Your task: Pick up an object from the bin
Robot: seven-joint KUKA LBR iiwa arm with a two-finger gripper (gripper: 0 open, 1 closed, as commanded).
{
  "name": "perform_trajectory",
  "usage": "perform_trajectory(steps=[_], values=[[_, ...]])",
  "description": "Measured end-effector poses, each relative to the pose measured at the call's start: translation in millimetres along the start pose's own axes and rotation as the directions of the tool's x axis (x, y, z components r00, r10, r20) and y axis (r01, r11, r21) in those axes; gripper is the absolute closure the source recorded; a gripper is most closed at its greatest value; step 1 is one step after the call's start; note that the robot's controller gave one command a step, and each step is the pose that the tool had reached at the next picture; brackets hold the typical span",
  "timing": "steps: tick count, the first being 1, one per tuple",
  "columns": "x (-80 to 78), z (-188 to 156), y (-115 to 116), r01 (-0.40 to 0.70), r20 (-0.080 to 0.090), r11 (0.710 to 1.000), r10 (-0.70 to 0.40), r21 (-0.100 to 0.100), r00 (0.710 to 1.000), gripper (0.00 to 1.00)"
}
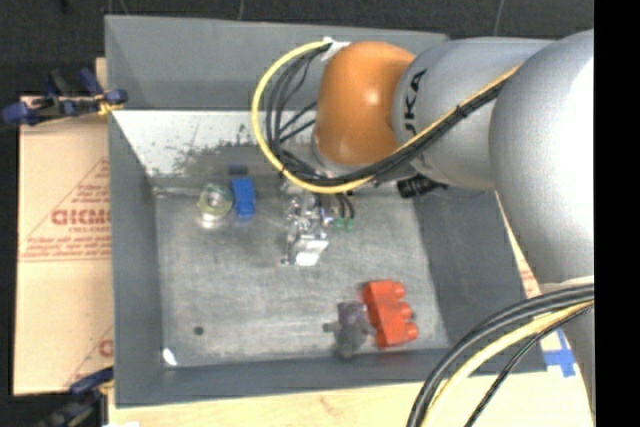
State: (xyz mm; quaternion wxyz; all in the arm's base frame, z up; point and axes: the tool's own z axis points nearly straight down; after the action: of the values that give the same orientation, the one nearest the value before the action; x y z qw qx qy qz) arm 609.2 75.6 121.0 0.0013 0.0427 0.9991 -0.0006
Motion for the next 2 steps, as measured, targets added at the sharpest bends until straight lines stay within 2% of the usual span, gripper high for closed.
perform_trajectory(steps=[1,2], values=[[-3.4,47.1,-98.6,-0.18,0.007,0.984,0.18,-0.008,0.984,0.0],[-25.9,33.6,-44.4,-0.264,0.004,0.965,0.264,-0.006,0.965,0.0]])
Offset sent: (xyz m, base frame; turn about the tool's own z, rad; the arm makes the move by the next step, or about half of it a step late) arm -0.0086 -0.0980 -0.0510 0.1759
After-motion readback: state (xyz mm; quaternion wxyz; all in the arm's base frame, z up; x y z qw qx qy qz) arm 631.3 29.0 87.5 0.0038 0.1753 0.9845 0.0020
